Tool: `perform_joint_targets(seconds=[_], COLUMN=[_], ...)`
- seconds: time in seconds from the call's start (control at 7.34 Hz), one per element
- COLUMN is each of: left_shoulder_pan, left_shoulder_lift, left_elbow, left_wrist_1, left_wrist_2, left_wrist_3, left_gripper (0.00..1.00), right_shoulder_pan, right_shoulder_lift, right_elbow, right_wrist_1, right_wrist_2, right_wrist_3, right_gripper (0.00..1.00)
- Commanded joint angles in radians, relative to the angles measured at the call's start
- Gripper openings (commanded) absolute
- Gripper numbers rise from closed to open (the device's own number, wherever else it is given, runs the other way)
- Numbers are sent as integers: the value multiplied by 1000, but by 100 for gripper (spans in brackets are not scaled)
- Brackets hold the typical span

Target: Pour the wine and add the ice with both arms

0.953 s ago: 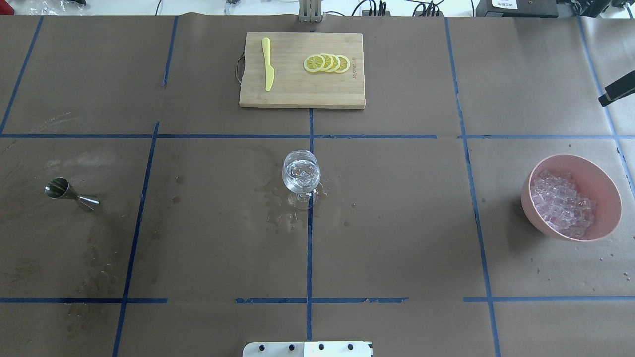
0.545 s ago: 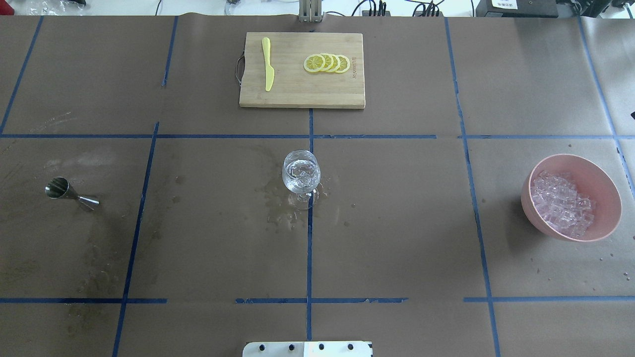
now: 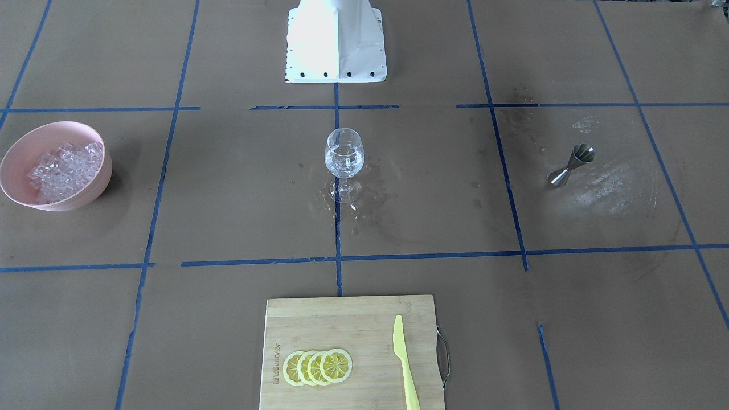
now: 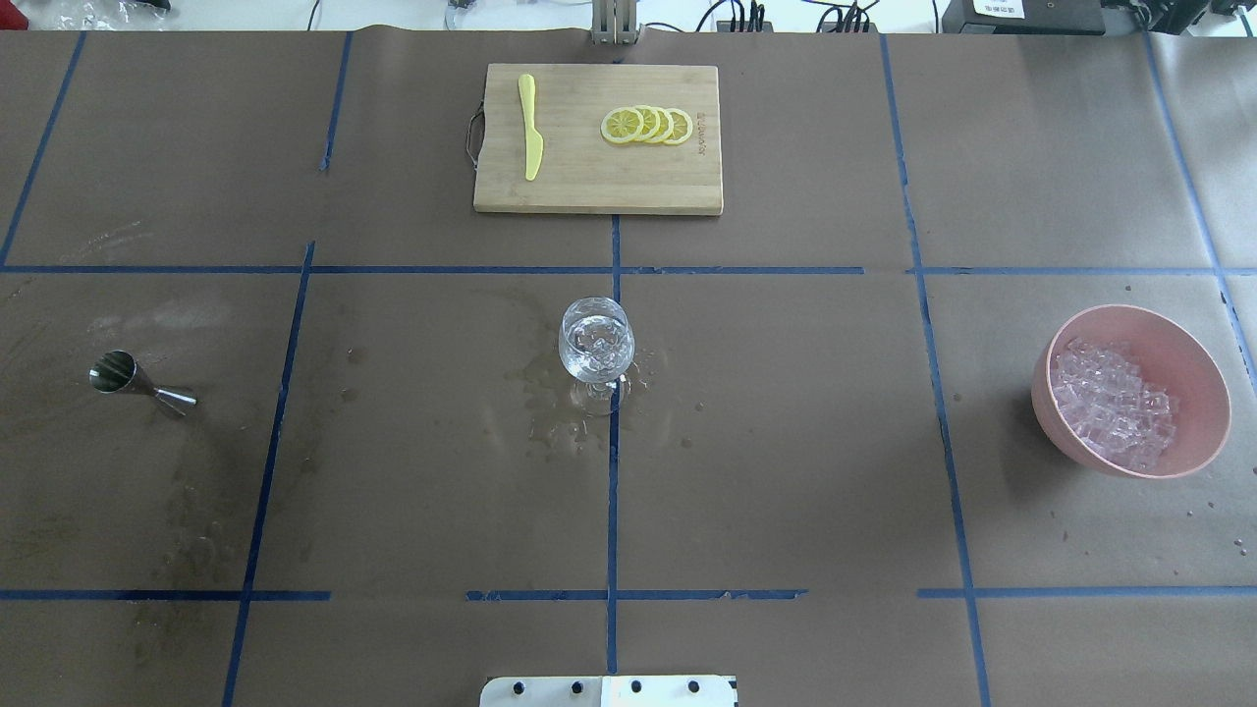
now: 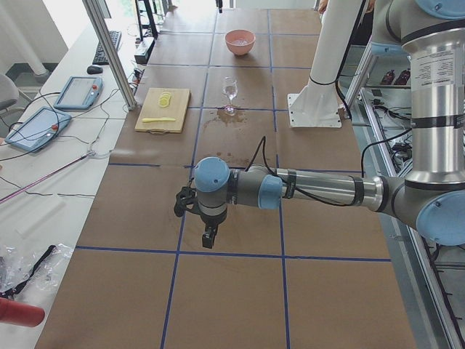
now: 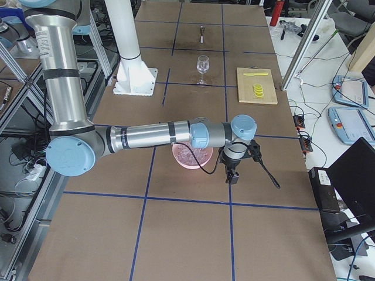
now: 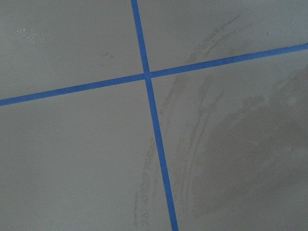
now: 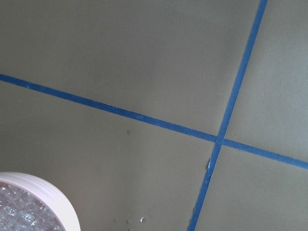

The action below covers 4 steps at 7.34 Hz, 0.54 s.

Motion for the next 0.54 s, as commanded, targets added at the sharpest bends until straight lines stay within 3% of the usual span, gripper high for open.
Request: perform_joint_targets(seconds=[0.0, 0.41], left_shoulder_pan=[-6, -5], left_shoulder_lift=[30, 51], left_elbow=[-25, -54], left_wrist_1=[-3, -12], left_wrist_2=[-4, -13], left_wrist_3=[-2, 0], left_gripper=[100, 100], right_shoulder_pan=[1, 4], right_shoulder_lift=[-31, -42], right_elbow=[39, 53], right_wrist_1=[3, 9], right_wrist_2=[14, 20], right_wrist_3=[4, 116], right_gripper=[100, 100])
